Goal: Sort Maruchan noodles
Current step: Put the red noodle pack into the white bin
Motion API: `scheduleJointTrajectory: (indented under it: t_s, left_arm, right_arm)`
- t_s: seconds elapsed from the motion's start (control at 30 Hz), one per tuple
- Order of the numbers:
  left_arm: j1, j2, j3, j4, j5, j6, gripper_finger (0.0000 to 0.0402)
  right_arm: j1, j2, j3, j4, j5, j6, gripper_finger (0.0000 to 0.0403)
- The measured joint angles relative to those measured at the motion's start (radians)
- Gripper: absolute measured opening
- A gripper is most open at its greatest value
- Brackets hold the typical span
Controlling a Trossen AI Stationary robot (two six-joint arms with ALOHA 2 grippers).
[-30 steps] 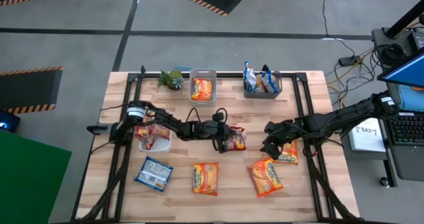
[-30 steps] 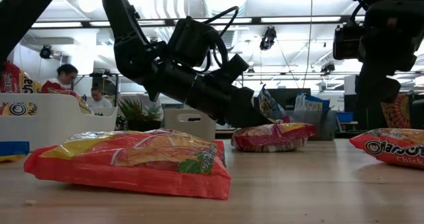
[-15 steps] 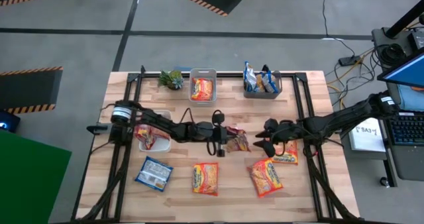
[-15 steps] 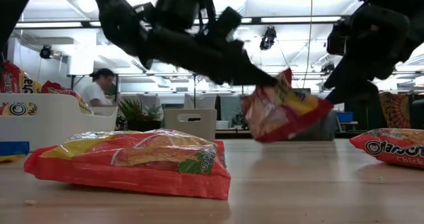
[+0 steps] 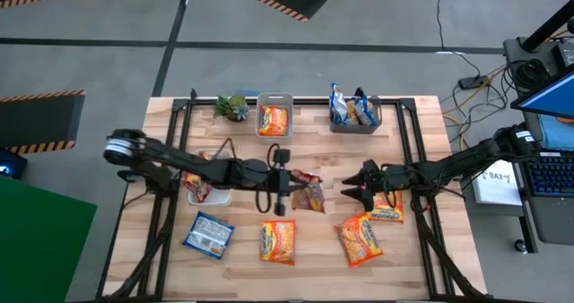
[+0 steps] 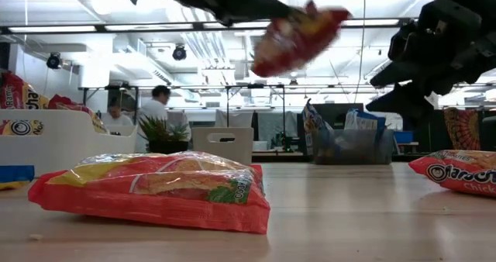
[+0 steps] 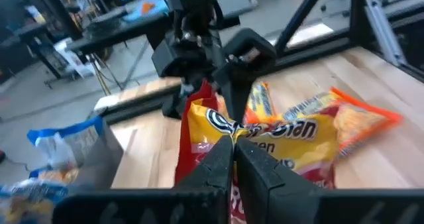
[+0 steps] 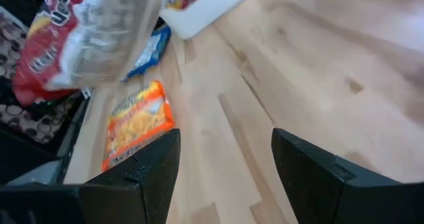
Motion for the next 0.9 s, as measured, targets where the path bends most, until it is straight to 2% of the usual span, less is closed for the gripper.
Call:
scheduleJointTrajectory:
  t_s: [0.13,0.5,0.7,0.9]
  left_arm:
    - [-0.01,-0.126,0.002,-0.197,-0.004,-0.063,0.0]
    - [-0.017,-0.413,0.008,-0.566,-0.069,-0.256,0.0]
    - [-0.019,-0.488,0.046,-0.719,-0.069,-0.34,0.0]
    - [-0.019,-0.497,0.133,-0.923,-0.104,-0.37,0.0]
  right_arm:
    - [0.0,0.002,0.0,0.024,0.002,-0.044,0.0226]
    - [0.0,0.002,0.0,0.036,0.009,-0.077,0.0226]
    - [0.0,0.002,0.0,0.04,0.025,-0.082,0.0226]
    - [0.0,0.002,0.0,0.042,0.026,-0.085,0.0226]
